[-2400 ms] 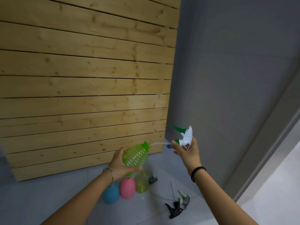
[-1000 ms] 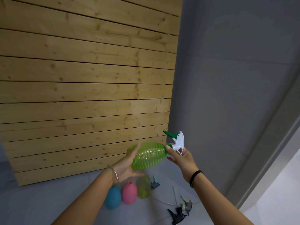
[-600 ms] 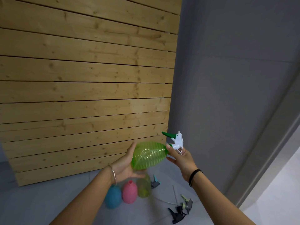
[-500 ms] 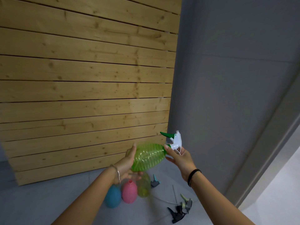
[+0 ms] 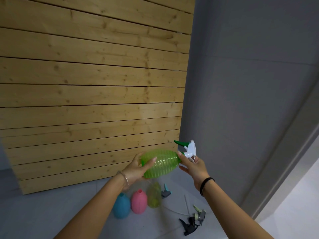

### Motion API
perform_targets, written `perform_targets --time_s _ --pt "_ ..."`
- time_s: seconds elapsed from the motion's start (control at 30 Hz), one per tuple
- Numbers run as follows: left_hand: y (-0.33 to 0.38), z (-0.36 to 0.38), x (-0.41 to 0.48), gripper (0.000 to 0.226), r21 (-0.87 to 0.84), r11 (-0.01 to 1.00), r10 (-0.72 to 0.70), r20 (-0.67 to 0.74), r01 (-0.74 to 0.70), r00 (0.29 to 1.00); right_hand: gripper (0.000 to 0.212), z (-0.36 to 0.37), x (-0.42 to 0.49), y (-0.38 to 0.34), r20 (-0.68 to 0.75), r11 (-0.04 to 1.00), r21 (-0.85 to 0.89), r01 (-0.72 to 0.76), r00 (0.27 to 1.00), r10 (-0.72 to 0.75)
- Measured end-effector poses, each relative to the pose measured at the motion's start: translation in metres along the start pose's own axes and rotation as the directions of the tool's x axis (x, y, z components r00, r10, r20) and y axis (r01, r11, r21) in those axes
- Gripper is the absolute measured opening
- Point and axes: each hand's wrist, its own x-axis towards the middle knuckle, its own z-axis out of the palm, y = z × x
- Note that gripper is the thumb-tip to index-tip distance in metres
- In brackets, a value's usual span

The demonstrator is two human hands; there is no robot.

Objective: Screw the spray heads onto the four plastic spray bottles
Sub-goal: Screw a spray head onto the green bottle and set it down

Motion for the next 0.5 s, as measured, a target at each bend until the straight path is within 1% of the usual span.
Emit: perform_targets --time_s 0.07,0.1,0.17,0.2,0.23,0.3,0.33,0.4,0.47,0.5 --pt "0.0007 0.0009 0.0006 0.102 -0.050 0.999 -0.011 0.071 0.015 0.997 0.009 -0.0008 0.0003 -0.0008 0.006 1.000 -0.003 0.000 1.000 0.000" --pt "0.0011 0.0019 0.0004 0.100 -0.075 0.996 -0.032 0.114 0.041 0.993 0.009 -0.0001 -0.0003 -0.0009 0.015 1.000 -0.013 0.001 1.000 -0.001" --pt "0.0053 0.0045 -0.0019 0.084 -0.121 0.984 -0.108 0.160 0.128 0.981 0.008 0.0025 -0.0019 -0.0006 0.031 1.000 -0.024 0.002 1.000 -0.001" --pt "0.0065 0.0050 -0.0025 0.078 -0.121 0.978 -0.148 0.154 0.167 0.977 0.008 0.0032 -0.0027 -0.0001 0.033 1.000 -0.025 -0.001 0.999 0.002" --pt "0.0068 0.0055 -0.0027 0.072 -0.097 0.980 -0.160 0.125 0.172 0.979 0.008 0.0033 -0.0030 0.0002 0.030 1.000 -0.023 -0.003 1.000 0.003" --pt "0.0061 0.0044 -0.0034 0.062 -0.081 0.990 -0.113 0.079 0.120 0.990 0.010 0.0011 -0.0027 0.0001 0.018 1.000 -0.006 -0.007 1.000 0.007" --pt "0.0056 0.0032 -0.0030 0.061 -0.114 0.989 -0.080 0.080 0.089 0.994 0.013 -0.0003 -0.0021 -0.0003 0.015 1.000 0.006 -0.011 1.000 0.011" --pt "0.0037 0.0014 -0.0016 0.059 -0.179 0.980 -0.061 0.128 0.083 0.990 0.016 -0.0016 -0.0015 -0.0011 0.022 1.000 0.012 -0.015 1.000 0.014" --pt "0.0047 0.0026 -0.0033 0.056 -0.204 0.967 -0.106 0.215 0.151 0.971 0.012 0.0006 -0.0017 -0.0008 0.034 1.000 -0.012 -0.001 0.999 0.002" --pt "0.0058 0.0033 -0.0044 0.060 -0.192 0.962 -0.149 0.228 0.195 0.962 0.010 0.0023 -0.0020 -0.0009 0.035 1.000 -0.021 0.003 0.999 -0.002"
